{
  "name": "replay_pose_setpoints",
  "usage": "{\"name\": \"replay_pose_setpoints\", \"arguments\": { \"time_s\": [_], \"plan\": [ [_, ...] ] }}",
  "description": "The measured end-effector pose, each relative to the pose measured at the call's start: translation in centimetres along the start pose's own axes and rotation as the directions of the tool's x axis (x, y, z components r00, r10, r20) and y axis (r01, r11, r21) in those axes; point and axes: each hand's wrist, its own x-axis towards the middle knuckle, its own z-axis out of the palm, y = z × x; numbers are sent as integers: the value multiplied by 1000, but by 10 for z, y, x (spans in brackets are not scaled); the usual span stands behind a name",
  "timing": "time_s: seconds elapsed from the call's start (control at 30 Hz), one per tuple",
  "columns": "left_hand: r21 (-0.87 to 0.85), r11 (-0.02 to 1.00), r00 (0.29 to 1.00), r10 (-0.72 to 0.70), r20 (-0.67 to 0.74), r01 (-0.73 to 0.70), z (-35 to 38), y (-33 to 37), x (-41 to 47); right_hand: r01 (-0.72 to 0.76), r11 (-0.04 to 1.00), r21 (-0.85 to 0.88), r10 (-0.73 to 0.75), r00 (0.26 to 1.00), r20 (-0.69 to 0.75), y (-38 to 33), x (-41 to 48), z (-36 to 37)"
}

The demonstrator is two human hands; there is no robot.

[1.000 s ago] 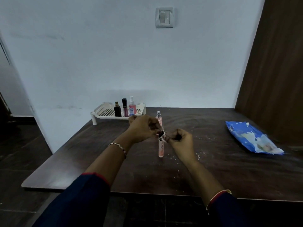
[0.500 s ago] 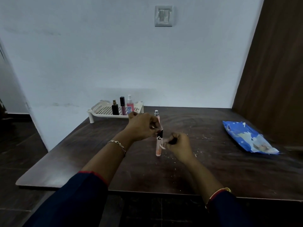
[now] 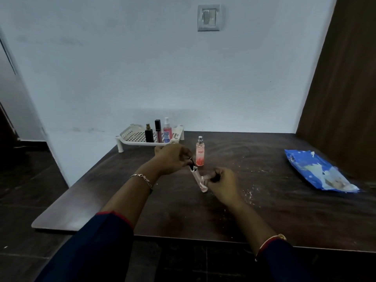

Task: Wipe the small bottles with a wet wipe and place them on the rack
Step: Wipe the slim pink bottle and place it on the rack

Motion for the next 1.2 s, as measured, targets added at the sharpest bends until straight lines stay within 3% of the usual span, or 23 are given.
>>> {"name": "replay_pose_setpoints", "arguments": {
  "time_s": [0.2,0.4,0.57,0.8,0.97,1.2],
  "plan": [
    [-31,999,999,-33,-26,32,5,-12,-16,106,984,144,-109,994,11,-25,7,20],
    [-124,987,992,-111,-64,103,20,-33,-36,198,966,-164,-193,980,48,-2,-3,13],
    [-177,968,977,-196,-81,179,33,-43,-48,158,939,-306,-120,983,138,6,1,-6],
    [-170,972,974,-187,-125,164,35,-39,-51,260,939,-225,-230,961,151,-19,0,27],
    [-160,972,978,-187,-88,172,37,-44,-52,329,902,-279,-292,942,166,-18,-3,32],
    [-191,953,972,-234,20,233,44,-50,-44,234,911,-340,-183,967,177,5,6,0]
  ]
}}
